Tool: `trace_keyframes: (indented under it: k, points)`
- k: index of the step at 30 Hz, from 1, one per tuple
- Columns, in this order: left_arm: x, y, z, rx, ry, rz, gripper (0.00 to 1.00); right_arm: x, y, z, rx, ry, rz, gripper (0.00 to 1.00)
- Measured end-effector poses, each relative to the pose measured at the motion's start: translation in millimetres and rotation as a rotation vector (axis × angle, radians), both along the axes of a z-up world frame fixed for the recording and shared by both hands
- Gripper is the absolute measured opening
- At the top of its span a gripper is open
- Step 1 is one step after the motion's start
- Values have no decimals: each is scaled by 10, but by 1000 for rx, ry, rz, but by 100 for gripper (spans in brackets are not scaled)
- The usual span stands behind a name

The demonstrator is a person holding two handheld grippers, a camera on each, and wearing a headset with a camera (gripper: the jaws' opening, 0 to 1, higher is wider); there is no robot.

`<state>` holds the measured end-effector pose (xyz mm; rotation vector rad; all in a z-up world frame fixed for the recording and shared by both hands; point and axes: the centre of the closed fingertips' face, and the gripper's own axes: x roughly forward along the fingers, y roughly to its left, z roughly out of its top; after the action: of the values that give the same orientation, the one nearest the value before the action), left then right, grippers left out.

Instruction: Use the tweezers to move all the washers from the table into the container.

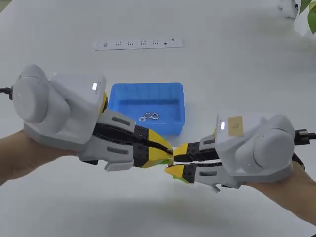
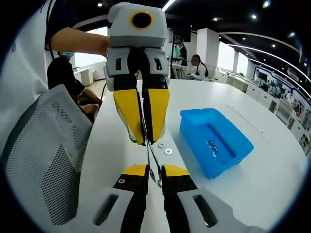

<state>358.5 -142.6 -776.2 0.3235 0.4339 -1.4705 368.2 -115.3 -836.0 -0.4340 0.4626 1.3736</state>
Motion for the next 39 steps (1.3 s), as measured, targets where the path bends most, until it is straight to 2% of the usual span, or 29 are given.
trace_keyframes:
  k: [11,22,29,30,36,39]
  points:
    - [47,27,-78,-6,19,13,6,11,10,-83,-8,12,-3,12]
    - [84,2,-59,-15,5,18,6,64,4,-67,-7,6,-12,12]
    - [88,7,-88,-14,19,23,6,63,8,-103,-12,10,-12,12]
    - [97,8,-86,-14,12,25,6,66,5,-102,-10,13,-16,12]
    - [93,13,-91,-18,35,24,6,57,9,-111,-10,20,-9,11]
    - [99,19,-93,-20,41,27,6,68,12,-138,-5,46,-15,11]
